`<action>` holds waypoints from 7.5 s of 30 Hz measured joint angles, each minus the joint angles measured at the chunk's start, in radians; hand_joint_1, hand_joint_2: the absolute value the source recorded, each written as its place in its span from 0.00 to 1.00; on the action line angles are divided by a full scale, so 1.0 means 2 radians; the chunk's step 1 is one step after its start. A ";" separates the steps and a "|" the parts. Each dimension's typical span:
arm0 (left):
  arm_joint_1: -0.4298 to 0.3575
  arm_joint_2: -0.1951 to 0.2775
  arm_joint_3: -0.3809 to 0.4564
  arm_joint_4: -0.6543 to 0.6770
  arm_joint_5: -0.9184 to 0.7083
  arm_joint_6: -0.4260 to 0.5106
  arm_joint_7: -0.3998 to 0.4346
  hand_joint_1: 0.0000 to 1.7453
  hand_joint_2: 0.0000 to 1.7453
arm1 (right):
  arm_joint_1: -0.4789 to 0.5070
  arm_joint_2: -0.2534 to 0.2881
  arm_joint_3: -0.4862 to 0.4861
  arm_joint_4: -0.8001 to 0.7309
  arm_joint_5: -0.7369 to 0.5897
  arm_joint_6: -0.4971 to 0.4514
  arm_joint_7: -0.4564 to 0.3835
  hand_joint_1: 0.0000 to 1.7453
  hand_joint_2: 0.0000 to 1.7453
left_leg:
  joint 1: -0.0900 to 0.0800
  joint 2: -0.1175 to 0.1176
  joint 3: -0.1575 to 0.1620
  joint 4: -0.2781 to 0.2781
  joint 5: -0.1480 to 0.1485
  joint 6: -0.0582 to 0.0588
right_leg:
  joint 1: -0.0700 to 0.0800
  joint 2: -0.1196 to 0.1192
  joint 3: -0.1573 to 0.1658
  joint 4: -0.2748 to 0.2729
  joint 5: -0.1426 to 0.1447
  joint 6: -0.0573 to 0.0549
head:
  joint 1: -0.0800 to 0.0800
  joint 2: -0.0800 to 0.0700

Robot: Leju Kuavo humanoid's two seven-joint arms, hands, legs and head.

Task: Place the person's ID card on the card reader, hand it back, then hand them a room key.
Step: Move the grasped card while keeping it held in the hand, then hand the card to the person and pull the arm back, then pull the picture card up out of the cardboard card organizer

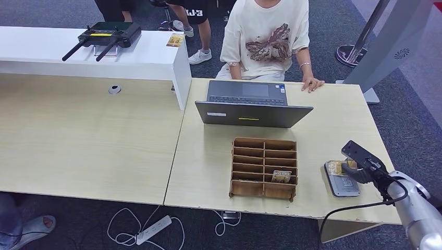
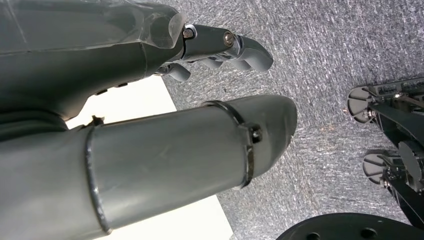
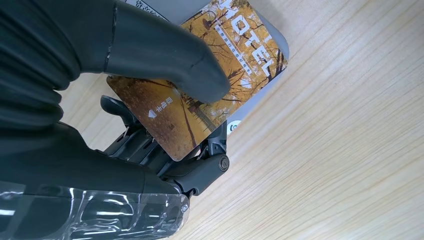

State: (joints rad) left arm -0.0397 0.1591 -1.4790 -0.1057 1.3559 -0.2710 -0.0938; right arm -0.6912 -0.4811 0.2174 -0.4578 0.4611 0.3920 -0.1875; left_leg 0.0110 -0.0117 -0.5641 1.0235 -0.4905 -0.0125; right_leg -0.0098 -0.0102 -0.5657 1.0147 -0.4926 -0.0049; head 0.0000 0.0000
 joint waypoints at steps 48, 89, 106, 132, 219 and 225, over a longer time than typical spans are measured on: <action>-0.006 -0.008 -0.003 0.000 -0.003 0.022 -0.011 0.00 0.00 | -0.061 0.009 -0.149 -0.094 -0.121 -0.089 -0.118 1.00 1.00 | 0.000 0.000 0.000 0.000 0.000 0.000 | 0.000 0.000 0.000 0.001 0.000 0.000 | 0.000 0.000; -0.020 -0.003 -0.027 -0.002 -0.038 0.005 0.007 0.00 0.00 | -0.346 0.183 0.164 0.009 0.419 -0.188 0.105 1.00 1.00 | 0.000 0.000 0.000 0.000 0.001 -0.001 | 0.000 0.001 -0.001 0.002 0.000 0.000 | 0.000 0.000; -0.034 -0.003 -0.031 -0.003 -0.052 0.002 0.021 0.00 0.00 | -0.368 0.192 0.175 0.058 0.413 -0.097 0.157 1.00 1.00 | 0.000 0.000 0.000 0.000 0.001 -0.001 | 0.000 0.001 -0.001 0.002 0.000 0.000 | 0.000 0.000; -0.044 -0.004 -0.038 -0.006 -0.064 0.005 0.029 0.00 0.00 | -0.369 0.191 0.175 0.072 0.414 -0.110 0.159 0.00 1.00 | 0.000 0.001 0.000 0.000 0.001 -0.001 | 0.000 0.001 -0.001 0.002 0.000 0.000 | 0.000 0.000; 0.010 -0.028 0.014 0.004 0.007 0.015 -0.024 0.00 0.00 | 0.328 0.034 -0.090 -0.649 0.173 -0.257 0.007 0.29 1.00 | 0.000 0.000 -0.001 0.000 0.000 -0.001 | 0.000 0.000 -0.002 0.001 -0.001 0.000 | 0.000 0.000; 0.009 -0.028 0.014 0.004 0.003 0.015 -0.020 0.00 0.00 | 0.325 0.034 -0.050 -0.648 0.218 -0.269 0.030 0.30 1.00 | 0.000 0.000 -0.001 0.000 0.000 -0.001 | 0.000 0.000 -0.002 0.001 -0.001 0.000 | 0.000 0.000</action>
State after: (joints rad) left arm -0.0212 0.1039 -1.4511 -0.0969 1.3618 -0.2411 -0.1339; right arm -0.0416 -0.4140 0.1180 -1.7535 0.8978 -0.1452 -0.1271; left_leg 0.0114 -0.0108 -0.5659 1.0233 -0.4905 -0.0136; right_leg -0.0094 -0.0092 -0.5688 1.0172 -0.4937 -0.0057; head 0.0000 0.0000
